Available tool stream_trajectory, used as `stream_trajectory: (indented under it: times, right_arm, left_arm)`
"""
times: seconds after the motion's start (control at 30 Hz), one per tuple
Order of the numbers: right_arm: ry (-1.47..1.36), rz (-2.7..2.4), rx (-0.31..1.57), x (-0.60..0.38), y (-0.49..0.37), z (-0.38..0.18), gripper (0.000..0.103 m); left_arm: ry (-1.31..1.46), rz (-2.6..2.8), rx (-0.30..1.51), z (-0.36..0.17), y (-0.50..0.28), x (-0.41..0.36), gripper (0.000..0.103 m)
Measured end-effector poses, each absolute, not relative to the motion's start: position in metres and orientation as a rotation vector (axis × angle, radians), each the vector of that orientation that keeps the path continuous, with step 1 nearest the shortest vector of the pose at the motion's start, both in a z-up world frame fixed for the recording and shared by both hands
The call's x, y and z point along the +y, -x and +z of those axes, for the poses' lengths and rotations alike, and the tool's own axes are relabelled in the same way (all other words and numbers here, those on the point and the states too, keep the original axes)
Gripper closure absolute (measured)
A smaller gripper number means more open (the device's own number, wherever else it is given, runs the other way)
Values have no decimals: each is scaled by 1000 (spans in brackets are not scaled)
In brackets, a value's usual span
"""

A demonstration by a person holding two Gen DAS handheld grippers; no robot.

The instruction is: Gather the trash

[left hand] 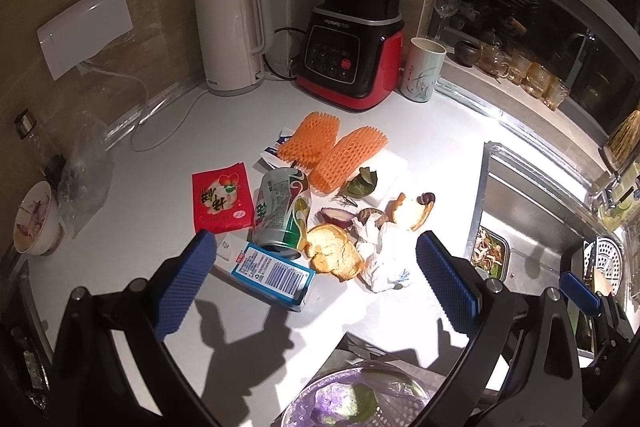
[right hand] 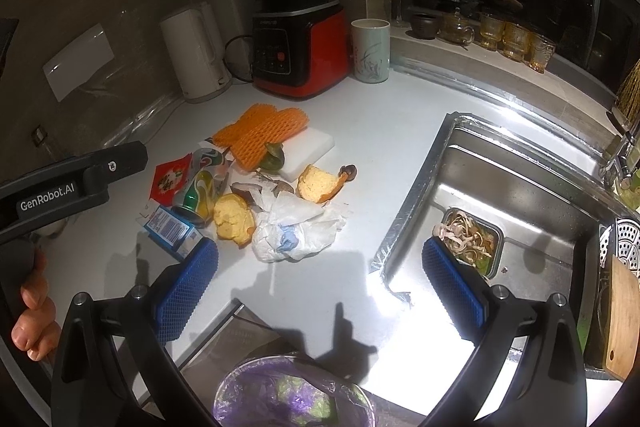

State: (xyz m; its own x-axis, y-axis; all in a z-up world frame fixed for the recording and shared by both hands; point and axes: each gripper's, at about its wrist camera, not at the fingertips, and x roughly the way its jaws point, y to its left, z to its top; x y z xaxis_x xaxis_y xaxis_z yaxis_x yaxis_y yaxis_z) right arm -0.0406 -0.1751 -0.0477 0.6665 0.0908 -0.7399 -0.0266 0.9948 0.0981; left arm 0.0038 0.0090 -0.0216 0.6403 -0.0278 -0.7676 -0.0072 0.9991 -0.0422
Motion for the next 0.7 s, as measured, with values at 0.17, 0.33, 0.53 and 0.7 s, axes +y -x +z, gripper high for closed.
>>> stream_trajectory:
  times: [0.17,0.33,0.53,0.7]
  right_arm:
    - [-66,63,841,-173,40,-49,2]
    - [-50,68,843,-169,41,-49,2]
    - [-40,73,844,-165,41,-49,2]
    - [-32,70,849,-163,40,-49,2]
  left_arm:
    - [67,-16,896,-25,-5,14,7]
    - [86,-13,905,-28,-5,19,7]
    - [91,-11,907,-29,-4,21,7]
    - [83,-12,912,-31,-4,22,7]
